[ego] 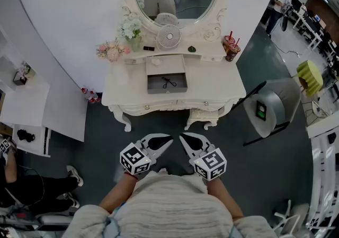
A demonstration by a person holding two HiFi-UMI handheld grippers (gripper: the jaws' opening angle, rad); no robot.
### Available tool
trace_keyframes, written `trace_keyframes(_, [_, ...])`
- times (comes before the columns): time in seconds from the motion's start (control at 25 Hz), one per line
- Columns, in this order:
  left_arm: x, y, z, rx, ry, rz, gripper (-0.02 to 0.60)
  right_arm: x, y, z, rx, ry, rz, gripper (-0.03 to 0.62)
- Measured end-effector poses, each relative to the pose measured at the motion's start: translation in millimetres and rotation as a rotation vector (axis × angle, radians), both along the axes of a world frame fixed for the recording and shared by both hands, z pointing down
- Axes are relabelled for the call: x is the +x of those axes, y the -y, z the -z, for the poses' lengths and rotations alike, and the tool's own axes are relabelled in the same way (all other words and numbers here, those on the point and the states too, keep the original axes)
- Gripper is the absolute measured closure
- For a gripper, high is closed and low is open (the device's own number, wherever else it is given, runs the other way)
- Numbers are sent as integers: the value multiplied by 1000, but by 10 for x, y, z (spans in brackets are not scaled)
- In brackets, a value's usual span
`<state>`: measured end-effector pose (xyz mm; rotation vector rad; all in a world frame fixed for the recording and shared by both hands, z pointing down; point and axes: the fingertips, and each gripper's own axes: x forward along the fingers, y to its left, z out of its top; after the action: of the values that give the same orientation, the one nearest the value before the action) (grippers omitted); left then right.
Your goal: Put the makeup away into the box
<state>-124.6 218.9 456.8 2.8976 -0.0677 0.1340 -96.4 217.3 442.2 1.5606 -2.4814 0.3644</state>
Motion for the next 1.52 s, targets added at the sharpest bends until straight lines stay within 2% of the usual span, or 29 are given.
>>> trace_keyframes(0.56, [-65,98,32,3,-3,-3,566,-72,87,-12,-17,-6,10,586])
trace_keyframes(0.76, [-151,152,19,-4,-12,4,566,-164,112,13,-16,53,5,584])
trace_keyframes(1.0, [-143,185,-28,-11,-14,-7,566,-202,140,-67,-41,25,15,583])
trace_keyframes(1.52, [3,664,-64,-45,-7,66,566,-58,712,-47,-49,17,96,583])
